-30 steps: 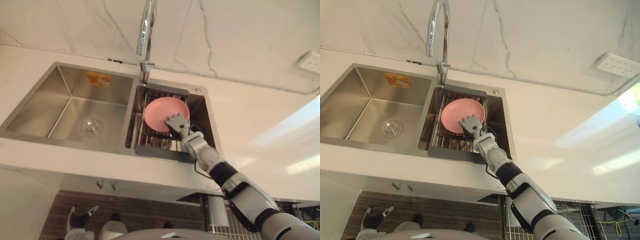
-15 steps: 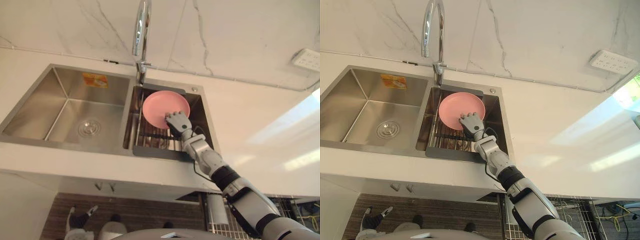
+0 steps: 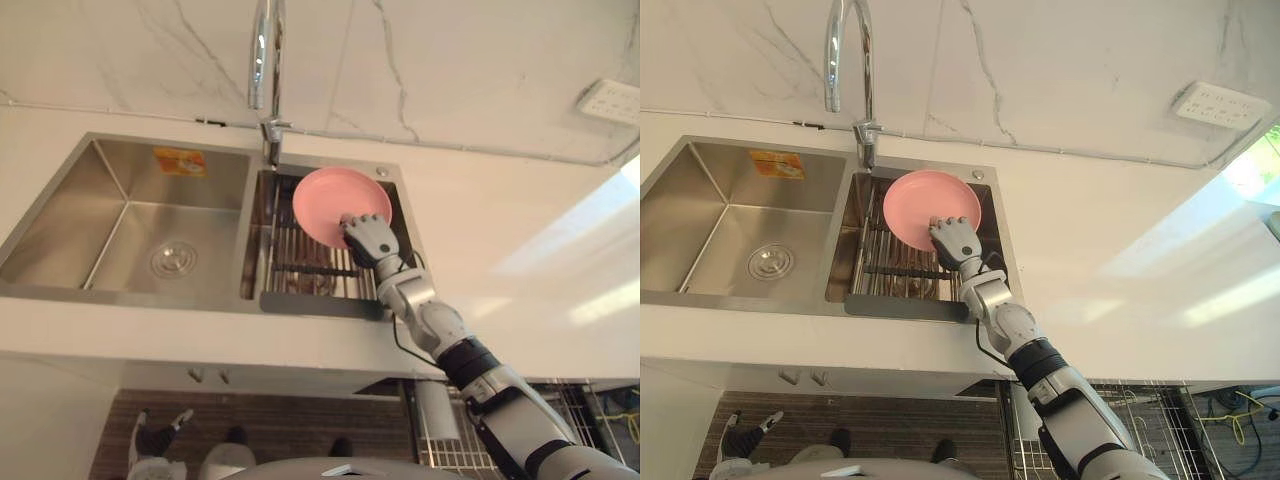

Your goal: Walk over to the sink, pick up the cup, carry it to the dishwasher, place the cup inside the dishwasher, then close the dishwasher door

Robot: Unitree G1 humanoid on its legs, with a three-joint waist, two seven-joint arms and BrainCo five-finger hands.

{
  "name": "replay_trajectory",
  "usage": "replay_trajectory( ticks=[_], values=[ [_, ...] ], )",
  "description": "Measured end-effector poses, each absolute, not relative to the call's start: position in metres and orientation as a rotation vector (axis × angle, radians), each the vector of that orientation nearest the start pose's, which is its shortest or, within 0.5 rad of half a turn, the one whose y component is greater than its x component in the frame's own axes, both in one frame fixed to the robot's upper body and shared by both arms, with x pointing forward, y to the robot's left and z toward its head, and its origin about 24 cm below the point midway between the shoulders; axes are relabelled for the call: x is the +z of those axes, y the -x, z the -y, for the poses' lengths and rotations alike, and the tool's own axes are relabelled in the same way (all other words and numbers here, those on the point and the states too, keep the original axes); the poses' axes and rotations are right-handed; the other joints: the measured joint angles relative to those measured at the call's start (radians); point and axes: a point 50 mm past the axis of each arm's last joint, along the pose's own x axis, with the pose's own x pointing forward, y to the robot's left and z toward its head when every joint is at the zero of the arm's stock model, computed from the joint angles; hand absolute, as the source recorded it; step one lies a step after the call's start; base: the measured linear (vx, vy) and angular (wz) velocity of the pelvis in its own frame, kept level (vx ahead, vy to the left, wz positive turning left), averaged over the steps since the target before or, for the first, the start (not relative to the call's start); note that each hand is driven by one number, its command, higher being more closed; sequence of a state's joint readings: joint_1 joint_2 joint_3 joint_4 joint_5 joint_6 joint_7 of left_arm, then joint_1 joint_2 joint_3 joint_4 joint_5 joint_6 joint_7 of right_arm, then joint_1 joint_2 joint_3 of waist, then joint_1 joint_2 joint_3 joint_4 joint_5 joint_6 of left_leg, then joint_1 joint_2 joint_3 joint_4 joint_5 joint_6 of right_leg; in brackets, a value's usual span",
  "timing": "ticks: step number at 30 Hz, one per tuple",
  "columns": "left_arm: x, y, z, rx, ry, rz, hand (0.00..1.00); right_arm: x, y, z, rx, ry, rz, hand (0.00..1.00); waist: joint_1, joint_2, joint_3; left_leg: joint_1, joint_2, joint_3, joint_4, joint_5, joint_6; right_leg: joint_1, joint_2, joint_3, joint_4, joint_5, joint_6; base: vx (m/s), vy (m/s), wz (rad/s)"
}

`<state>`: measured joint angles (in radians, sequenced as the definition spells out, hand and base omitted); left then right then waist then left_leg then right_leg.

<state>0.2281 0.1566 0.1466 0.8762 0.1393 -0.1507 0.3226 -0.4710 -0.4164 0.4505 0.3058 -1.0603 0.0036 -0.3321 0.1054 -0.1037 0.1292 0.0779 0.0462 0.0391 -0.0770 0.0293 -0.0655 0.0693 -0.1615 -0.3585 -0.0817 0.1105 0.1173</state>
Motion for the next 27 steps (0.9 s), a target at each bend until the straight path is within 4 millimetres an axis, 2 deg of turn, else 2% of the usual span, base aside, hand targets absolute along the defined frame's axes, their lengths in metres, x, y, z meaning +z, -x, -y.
replay_trajectory(
  ticks=[8, 11, 14, 17, 19, 23, 24, 26, 27],
  values=[
    [-0.137, -0.077, -0.25, 0.459, -0.372, -0.916, 0.0, 0.125, -0.31, 0.145, -0.071, 1.467, 0.623, 1.0, -0.015, 0.008, -0.005, 0.008, 0.005, 0.016, 0.0, -0.003, -0.002, -0.001, 0.005, 0.019, 0.0, 0.002, -0.002, -0.01, -0.002, -0.06],
    [-0.137, -0.074, -0.25, 0.449, -0.387, -0.916, 0.0, 0.137, -0.306, 0.156, -0.134, 1.457, 0.642, 1.0, -0.03, 0.013, -0.008, 0.011, 0.006, 0.023, 0.0, -0.004, -0.002, -0.002, 0.007, 0.023, 0.0, 0.003, -0.004, -0.03, -0.009, -0.07],
    [-0.138, -0.066, -0.246, 0.405, -0.429, -0.924, 0.0, 0.147, -0.301, 0.172, -0.17, 1.478, 0.654, 1.0, -0.027, 0.02, -0.012, 0.033, 0.008, 0.048, 0.011, -0.014, -0.003, -0.004, 0.014, 0.071, 0.0, 0.009, -0.006, -0.01, -0.001, -0.31],
    [-0.141, -0.051, -0.243, 0.365, -0.463, -0.962, 0.0, 0.153, -0.3, 0.176, -0.158, 1.492, 0.674, 1.0, -0.022, 0.031, -0.018, 0.03, 0.009, 0.103, 0.107, -0.079, 0.004, -0.016, 0.029, 0.163, 0.0, 0.028, -0.011, -0.03, 0.019, -0.81],
    [-0.142, -0.049, -0.242, 0.359, -0.466, -0.964, 0.0, 0.154, -0.3, 0.18, -0.159, 1.502, 0.666, 1.0, -0.028, 0.042, -0.021, 0.023, 0.013, 0.115, 0.188, -0.139, 0.005, -0.032, 0.038, 0.237, 0.001, 0.043, -0.014, -0.09, 0.031, -1.03],
    [-0.142, -0.051, -0.241, 0.345, -0.462, -0.96, 0.0, 0.162, -0.3, 0.195, -0.221, 1.509, 0.648, 1.0, -0.034, 0.065, -0.02, -0.034, 0.005, 0.066, 0.39, -0.276, 0.018, -0.109, 0.06, 0.377, 0.048, 0.049, -0.018, -0.18, 0.101, -1.19],
    [-0.142, -0.053, -0.241, 0.332, -0.465, -0.95, 0.0, 0.166, -0.299, 0.203, -0.269, 1.5, 0.633, 1.0, -0.048, 0.067, -0.013, -0.072, 0.0, 0.069, 0.472, -0.334, 0.026, -0.154, 0.068, 0.399, 0.077, 0.029, -0.027, -0.27, 0.171, -1.22],
    [-0.142, -0.053, -0.241, 0.322, -0.462, -0.958, 0.0, 0.168, -0.293, 0.209, -0.304, 1.492, 0.632, 1.0, -0.053, 0.082, -0.011, -0.078, -0.002, 0.083, 0.487, -0.35, 0.049, -0.18, 0.073, 0.36, 0.078, -0.045, -0.172, -0.23, 0.209, -1.35],
    [-0.143, -0.047, -0.243, 0.327, -0.465, -0.983, 0.0, 0.169, -0.291, 0.208, -0.306, 1.489, 0.642, 1.0, -0.055, 0.119, -0.012, -0.073, 0.017, 0.122, 0.442, -0.319, 0.097, -0.192, 0.077, 0.273, 0.09, -0.162, -0.248, -0.23, 0.219, -1.73]
  ],
)
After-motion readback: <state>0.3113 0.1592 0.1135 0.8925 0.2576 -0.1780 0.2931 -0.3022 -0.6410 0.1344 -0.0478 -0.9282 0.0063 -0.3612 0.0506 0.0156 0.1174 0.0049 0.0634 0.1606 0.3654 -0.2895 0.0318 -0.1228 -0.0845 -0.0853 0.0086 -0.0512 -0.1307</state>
